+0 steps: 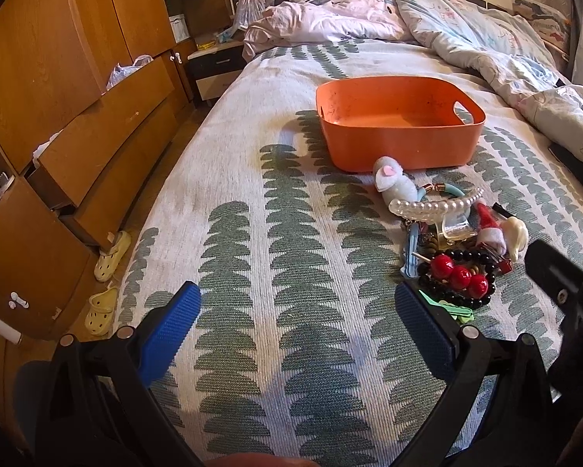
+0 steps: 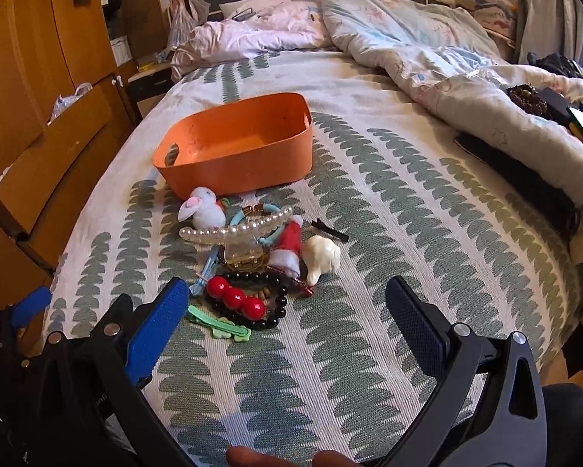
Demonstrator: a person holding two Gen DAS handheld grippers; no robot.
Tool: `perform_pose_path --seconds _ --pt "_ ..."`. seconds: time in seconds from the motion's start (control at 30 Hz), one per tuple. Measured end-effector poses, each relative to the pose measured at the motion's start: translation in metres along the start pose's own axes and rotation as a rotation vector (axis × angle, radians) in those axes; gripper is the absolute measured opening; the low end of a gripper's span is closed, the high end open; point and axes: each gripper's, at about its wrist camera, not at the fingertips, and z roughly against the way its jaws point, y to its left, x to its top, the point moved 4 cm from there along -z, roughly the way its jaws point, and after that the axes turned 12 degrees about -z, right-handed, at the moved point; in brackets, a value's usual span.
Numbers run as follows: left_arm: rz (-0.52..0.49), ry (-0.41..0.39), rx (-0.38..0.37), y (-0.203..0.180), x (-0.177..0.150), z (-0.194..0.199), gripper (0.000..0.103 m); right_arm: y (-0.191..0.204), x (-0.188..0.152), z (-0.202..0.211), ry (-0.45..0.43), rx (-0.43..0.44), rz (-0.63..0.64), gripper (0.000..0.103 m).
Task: Organize jewelry
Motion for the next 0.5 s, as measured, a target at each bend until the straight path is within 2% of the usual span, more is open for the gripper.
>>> perform_pose_path --seconds 0.5 --pt "0.006 -0.006 0.000 0.0011 0.0018 0.0019 0.099 0.0057 -0.0008 0.0088 -0.031 0.015 0.032 0.100"
